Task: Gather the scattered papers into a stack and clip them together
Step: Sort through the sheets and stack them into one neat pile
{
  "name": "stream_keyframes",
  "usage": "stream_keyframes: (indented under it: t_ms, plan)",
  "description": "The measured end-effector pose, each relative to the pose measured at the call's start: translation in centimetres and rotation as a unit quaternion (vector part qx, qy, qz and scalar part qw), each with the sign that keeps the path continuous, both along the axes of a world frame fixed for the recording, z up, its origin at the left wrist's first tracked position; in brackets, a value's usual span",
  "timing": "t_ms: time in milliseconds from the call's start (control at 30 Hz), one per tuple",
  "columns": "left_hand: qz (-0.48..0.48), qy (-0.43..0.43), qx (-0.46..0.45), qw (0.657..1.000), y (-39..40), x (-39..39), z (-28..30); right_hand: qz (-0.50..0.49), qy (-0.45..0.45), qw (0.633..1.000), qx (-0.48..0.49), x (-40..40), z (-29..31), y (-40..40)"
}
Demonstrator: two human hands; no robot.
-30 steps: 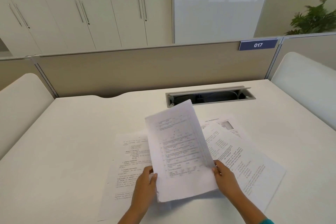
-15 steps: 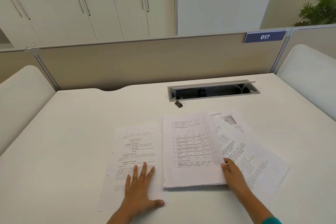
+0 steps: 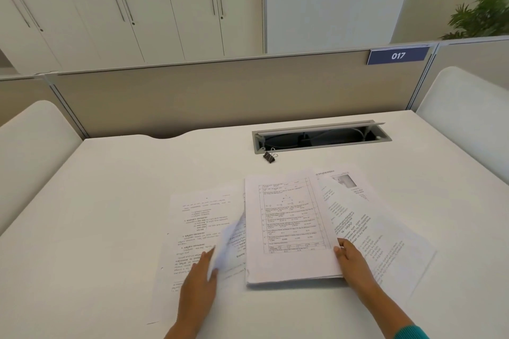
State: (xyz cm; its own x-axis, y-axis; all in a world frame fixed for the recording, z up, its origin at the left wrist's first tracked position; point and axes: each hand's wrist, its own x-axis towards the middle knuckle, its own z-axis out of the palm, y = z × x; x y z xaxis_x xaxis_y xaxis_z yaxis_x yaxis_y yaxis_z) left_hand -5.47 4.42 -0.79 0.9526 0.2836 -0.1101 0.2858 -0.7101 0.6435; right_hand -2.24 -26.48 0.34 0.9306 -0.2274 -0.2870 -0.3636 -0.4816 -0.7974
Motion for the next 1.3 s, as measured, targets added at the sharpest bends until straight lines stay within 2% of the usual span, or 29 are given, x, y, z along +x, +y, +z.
stream_keyframes:
  t_ms: [100, 167, 333, 467, 533, 633, 733, 833, 933, 1033, 1100, 1200, 1300]
  plan:
    - [0.096, -0.034, -0.047, 0.994, 0.5, 0.2, 1.7, 0.001, 0.002, 1.0, 0.004, 0.0, 0.2, 0.0]
    - [0.108, -0.046, -0.067, 0.991, 0.3, 0.1, 2.9, -0.006, 0.002, 1.0, 0.009, 0.0, 0.2, 0.1]
    - [0.053, -0.091, -0.152, 0.983, -2.8, -0.3, 5.4, -0.025, -0.018, 0.999, 0.014, -0.4, -0.1, 1.1]
    - [-0.016, -0.069, -0.192, 0.979, -6.9, -0.5, 5.8, 0.0, -0.005, 1.0, 0.006, -1.2, -0.6, 2.7]
    - [-0.074, -0.048, -0.186, 0.979, -9.0, -0.5, 5.6, 0.006, 0.003, 1.0, 0.004, -1.2, -0.5, 2.9]
    - [-0.182, 0.016, -0.112, 0.977, -11.2, 0.0, 4.5, 0.013, 0.017, 1.0, 0.021, -0.9, -0.3, 2.6]
    - [-0.204, 0.08, -0.061, 0.974, -11.6, 0.4, 3.1, 0.008, 0.027, 0.997, 0.069, -0.9, 0.1, 2.3]
    - [-0.209, 0.066, -0.031, 0.975, -10.9, 0.5, 2.6, -0.019, 0.031, 0.993, 0.109, -0.8, 0.1, 2.0]
    - [-0.165, 0.021, 0.029, 0.986, -9.1, 0.8, 2.6, -0.039, 0.026, 0.989, 0.138, -0.6, 0.1, 2.0]
    - [-0.057, 0.003, 0.045, 0.997, -6.7, 1.1, 2.7, 0.0, 0.049, 0.989, 0.139, -0.4, 0.3, 2.0]
    - [-0.002, 0.029, -0.012, 1.0, -5.4, 1.2, 2.9, 0.009, 0.076, 0.978, 0.194, -0.2, 0.2, 1.9]
    - [-0.002, 0.048, -0.083, 0.995, -4.9, 1.2, 3.1, 0.021, 0.126, 0.948, 0.293, 0.0, 0.4, 1.9]
    - [0.001, 0.058, -0.148, 0.987, -5.3, 1.4, 3.6, 0.04, 0.125, 0.942, 0.309, 0.1, 0.6, 2.2]
